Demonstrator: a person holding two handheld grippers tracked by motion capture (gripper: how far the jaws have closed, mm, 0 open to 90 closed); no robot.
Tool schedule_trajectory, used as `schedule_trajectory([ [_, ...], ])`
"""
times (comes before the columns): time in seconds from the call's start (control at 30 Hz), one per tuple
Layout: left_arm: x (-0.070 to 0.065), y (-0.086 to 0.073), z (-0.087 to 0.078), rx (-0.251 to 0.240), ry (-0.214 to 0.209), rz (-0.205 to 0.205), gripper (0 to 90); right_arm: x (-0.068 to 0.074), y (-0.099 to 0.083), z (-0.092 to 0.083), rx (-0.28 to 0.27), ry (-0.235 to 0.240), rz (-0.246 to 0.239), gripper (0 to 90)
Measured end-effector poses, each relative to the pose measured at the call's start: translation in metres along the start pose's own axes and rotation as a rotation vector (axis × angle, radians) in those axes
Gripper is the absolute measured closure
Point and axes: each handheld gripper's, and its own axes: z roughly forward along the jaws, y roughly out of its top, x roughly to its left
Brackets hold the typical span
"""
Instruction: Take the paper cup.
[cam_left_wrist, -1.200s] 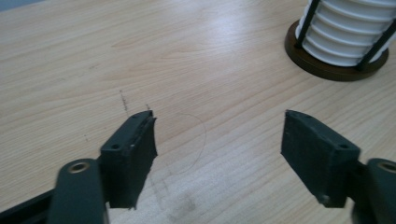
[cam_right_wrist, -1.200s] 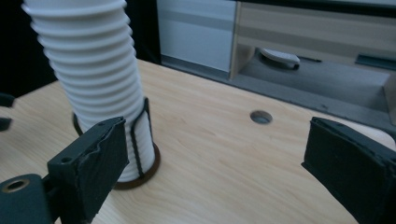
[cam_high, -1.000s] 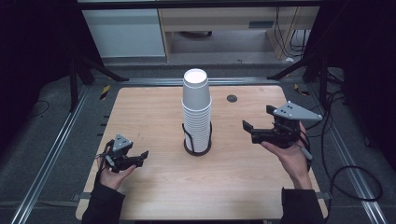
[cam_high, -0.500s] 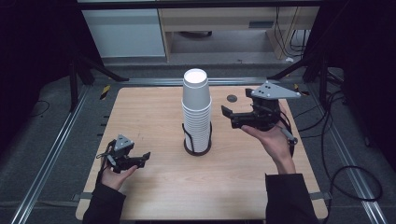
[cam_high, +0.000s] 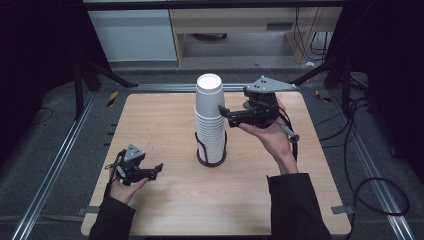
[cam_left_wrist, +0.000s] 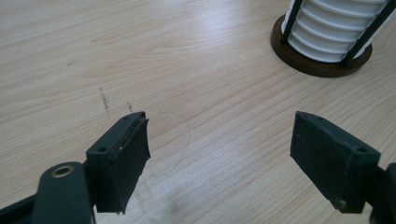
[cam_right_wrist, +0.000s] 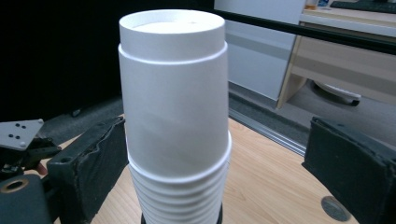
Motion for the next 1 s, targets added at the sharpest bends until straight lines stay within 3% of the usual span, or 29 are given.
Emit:
schedule_trajectory([
  [0.6,-0.001,0.001,0.000,-0.008,-0.004,-0.001,18.8,0.015,0.000,0.040,0.031,0.057,-0.002,6.1],
  [1.0,-0.001,0.001,0.000,-0.010,-0.004,0.000,18.7,0.016,-0.010,0.058,0.012,0.050,0.033,7.1],
])
